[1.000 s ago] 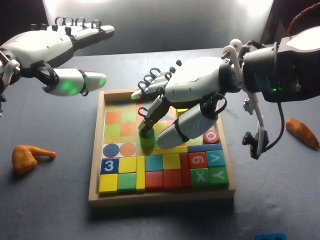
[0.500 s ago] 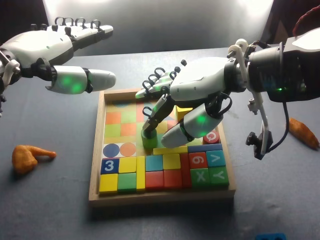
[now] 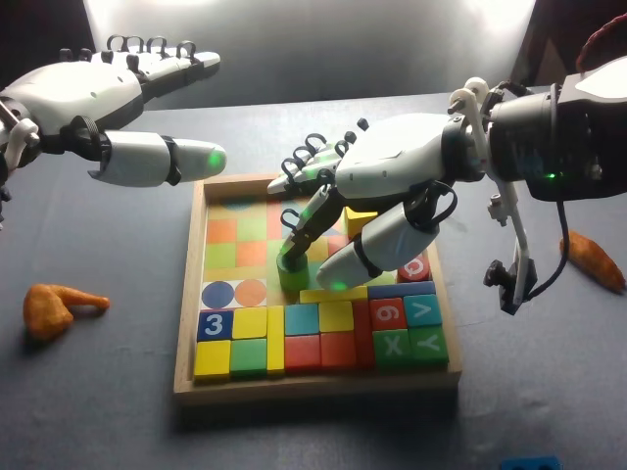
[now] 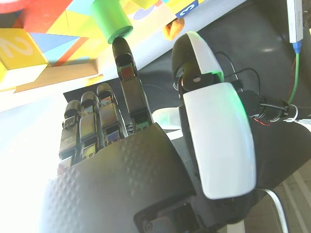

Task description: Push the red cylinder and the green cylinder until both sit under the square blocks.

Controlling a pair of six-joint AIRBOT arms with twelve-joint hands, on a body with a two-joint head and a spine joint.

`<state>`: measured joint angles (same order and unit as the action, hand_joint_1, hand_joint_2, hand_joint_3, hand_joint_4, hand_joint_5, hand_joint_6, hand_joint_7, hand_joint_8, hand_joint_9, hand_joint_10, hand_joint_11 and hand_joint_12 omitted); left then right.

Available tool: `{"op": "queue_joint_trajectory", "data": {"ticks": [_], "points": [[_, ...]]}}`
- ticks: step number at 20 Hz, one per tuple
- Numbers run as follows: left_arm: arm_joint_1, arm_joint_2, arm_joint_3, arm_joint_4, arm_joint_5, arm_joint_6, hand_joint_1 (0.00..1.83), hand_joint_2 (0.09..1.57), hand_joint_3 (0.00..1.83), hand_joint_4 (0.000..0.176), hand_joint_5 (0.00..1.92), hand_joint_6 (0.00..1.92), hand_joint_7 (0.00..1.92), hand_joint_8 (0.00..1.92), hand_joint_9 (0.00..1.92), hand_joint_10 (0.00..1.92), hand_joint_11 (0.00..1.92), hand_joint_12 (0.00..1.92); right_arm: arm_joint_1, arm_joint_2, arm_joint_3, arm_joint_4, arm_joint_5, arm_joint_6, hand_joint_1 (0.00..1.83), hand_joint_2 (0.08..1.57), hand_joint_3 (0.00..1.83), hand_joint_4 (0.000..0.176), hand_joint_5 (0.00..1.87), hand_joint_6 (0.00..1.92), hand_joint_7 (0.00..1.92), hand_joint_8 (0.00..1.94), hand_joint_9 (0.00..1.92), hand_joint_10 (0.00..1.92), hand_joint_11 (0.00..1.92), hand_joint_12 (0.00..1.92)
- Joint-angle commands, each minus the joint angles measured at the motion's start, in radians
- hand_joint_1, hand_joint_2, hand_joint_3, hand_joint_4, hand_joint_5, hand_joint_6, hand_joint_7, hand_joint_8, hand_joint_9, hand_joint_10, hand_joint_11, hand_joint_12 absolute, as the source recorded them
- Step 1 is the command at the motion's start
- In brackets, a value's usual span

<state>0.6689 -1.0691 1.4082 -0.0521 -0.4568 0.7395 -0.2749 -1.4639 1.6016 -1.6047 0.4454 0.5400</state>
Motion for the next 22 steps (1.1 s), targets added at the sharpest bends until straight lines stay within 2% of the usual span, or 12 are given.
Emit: {"op": "queue_joint_trajectory", "data": {"ticks": [1,3,5,9,11,12,13,14,15,19,21,22], "points": [[-0.008,0.005,0.006,-0.011,-0.116,-0.001,0.08,1.12,0.00,0.124,0.00,0.00,0.00,0.00,0.00,0.00,0.00,0.00,-0.003,0.006,0.002,0.035,0.020,0.006,0.08,1.18,0.00,0.176,0.59,0.00,0.00,0.00,0.00,0.00,0.00,0.00],[-0.007,0.005,0.006,-0.012,-0.116,-0.001,0.07,1.10,0.00,0.146,0.00,0.00,0.00,0.00,0.00,0.00,0.00,0.00,-0.005,0.007,0.002,0.035,0.028,0.010,0.06,1.19,0.00,0.176,0.58,0.00,0.00,0.00,0.00,0.00,0.00,0.00],[-0.006,0.005,0.007,-0.013,-0.116,-0.001,0.03,1.11,0.00,0.125,0.00,0.00,0.00,0.00,0.00,0.00,0.00,0.00,-0.006,0.009,0.002,0.035,0.033,0.013,0.08,1.18,0.00,0.176,0.57,0.01,0.00,0.00,0.00,0.00,0.00,0.00],[0.001,0.007,0.007,-0.021,-0.116,-0.001,0.00,1.09,0.00,0.139,0.00,0.00,0.00,0.00,0.00,0.00,0.00,0.00,-0.009,0.015,0.001,0.029,0.042,0.023,0.04,1.19,0.00,0.176,0.55,0.00,0.00,0.00,0.00,0.00,0.00,0.00],[0.005,0.007,0.007,-0.024,-0.117,-0.001,0.00,1.08,0.00,0.138,0.00,0.00,0.00,0.00,0.00,0.00,0.00,0.00,-0.009,0.020,0.001,0.017,0.044,0.037,0.10,1.18,0.00,0.176,0.59,0.01,0.00,0.00,0.00,0.00,0.00,0.00],[0.006,0.007,0.007,-0.025,-0.117,-0.001,0.00,1.08,0.00,0.151,0.00,0.00,0.00,0.00,0.00,0.00,0.00,0.00,-0.011,0.022,0.001,0.016,0.046,0.040,0.08,1.19,0.00,0.176,0.58,0.01,0.00,0.00,0.00,0.00,0.00,0.00],[0.008,0.007,0.007,-0.027,-0.118,-0.001,0.00,1.08,0.00,0.154,0.00,0.00,0.00,0.00,0.00,0.00,0.00,0.00,-0.013,0.024,0.001,0.016,0.049,0.043,0.07,1.19,0.00,0.176,0.57,0.00,0.00,0.00,0.00,0.00,0.00,0.00],[0.008,0.007,0.007,-0.027,-0.118,-0.001,0.00,1.07,0.00,0.166,0.00,0.00,0.00,0.00,0.00,0.00,0.00,0.00,-0.015,0.026,0.001,0.016,0.051,0.046,0.08,1.19,0.00,0.176,0.58,0.00,0.00,0.00,0.00,0.00,0.00,0.00],[0.010,0.007,0.007,-0.028,-0.119,-0.001,0.00,1.07,0.00,0.156,0.00,0.00,0.00,0.00,0.00,0.00,0.00,0.00,-0.016,0.028,0.001,0.016,0.055,0.047,0.12,1.19,0.00,0.176,0.60,0.01,0.00,0.00,0.00,0.00,0.00,0.00],[0.017,0.011,0.005,-0.035,-0.123,-0.001,0.00,1.09,0.00,0.143,0.00,0.00,0.00,0.00,0.00,0.00,0.00,0.00,-0.021,0.035,0.001,0.015,0.071,0.054,0.06,1.20,0.00,0.176,0.60,0.00,0.00,0.00,0.00,0.00,0.00,0.00],[0.020,0.013,0.004,-0.038,-0.124,-0.001,0.00,1.08,0.00,0.148,0.00,0.00,0.00,0.00,0.00,0.00,0.00,0.00,-0.024,0.041,-0.002,0.014,0.074,0.060,0.00,1.20,0.00,0.176,0.58,0.00,0.00,0.00,0.00,0.00,0.00,0.00],[0.022,0.013,0.004,-0.040,-0.124,-0.001,0.00,1.08,0.00,0.163,0.00,0.00,0.00,0.00,0.00,0.00,0.00,0.00,-0.026,0.047,-0.004,0.013,0.074,0.061,0.02,1.20,0.00,0.176,0.59,0.01,0.00,0.00,0.00,0.00,0.00,0.00]]}}
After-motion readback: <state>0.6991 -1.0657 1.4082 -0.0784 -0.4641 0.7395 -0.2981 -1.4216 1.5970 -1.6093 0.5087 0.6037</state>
